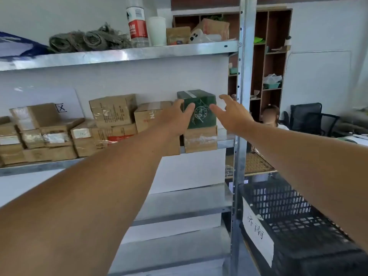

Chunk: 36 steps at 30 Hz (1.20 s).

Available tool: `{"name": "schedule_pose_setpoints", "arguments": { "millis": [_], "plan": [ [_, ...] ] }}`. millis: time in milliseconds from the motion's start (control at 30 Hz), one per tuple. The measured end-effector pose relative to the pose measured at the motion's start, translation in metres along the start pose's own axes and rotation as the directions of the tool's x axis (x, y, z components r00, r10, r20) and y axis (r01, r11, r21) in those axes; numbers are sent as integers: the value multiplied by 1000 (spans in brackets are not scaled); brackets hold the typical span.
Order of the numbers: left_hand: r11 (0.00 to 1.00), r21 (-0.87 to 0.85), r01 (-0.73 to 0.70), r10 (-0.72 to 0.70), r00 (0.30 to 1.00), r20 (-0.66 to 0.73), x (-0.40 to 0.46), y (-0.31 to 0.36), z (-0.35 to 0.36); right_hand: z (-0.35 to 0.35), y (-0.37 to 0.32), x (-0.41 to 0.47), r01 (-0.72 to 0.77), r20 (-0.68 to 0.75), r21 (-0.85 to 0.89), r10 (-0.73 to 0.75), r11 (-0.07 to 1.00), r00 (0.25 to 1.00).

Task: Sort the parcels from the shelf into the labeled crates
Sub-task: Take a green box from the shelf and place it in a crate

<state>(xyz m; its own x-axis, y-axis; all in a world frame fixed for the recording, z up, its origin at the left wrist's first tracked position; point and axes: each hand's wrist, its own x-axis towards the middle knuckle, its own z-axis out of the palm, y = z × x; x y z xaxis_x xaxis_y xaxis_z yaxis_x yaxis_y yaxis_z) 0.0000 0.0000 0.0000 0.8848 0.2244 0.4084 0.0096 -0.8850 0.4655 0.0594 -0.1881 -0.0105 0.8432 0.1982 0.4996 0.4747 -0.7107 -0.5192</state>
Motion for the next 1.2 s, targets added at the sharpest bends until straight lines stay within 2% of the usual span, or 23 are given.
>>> {"name": "schedule_pose_setpoints", "arguments": {
  "millis": [100, 300, 367, 467, 700, 900, 1033, 1200],
  "plan": [
    [997, -55, 50, -50, 999, 7, 32, -6, 8, 16, 6, 34, -135, 0, 146, 136, 980, 991],
    [990, 34, 137, -139, 989, 48, 81, -9, 19, 32, 9, 82, -335, 168, 252, 300, 908, 939],
    [985, -10, 173, -172, 983, 70, 91, -5, 24, 38, 10, 93, -403, 253, 337, 331, 851, 909],
    [954, -171, 247, -239, 969, 70, 98, 4, 30, 43, 9, 101, -386, 304, 394, 278, 834, 911],
    [920, -257, 296, -294, 955, 47, 102, 4, 33, 43, 18, 106, -372, 292, 493, 253, 787, 922],
    [870, -445, 213, -265, 963, -56, 89, 16, 37, 35, 22, 95, -266, 200, 623, 179, 735, 963],
    [869, -466, 164, -226, 971, -80, 74, 23, 31, 27, 18, 83, -225, 152, 666, 166, 711, 974],
    [869, -481, 114, -136, 991, -10, 63, 16, 23, 17, 10, 62, -208, 120, 634, 171, 745, 978]
  ]
}}
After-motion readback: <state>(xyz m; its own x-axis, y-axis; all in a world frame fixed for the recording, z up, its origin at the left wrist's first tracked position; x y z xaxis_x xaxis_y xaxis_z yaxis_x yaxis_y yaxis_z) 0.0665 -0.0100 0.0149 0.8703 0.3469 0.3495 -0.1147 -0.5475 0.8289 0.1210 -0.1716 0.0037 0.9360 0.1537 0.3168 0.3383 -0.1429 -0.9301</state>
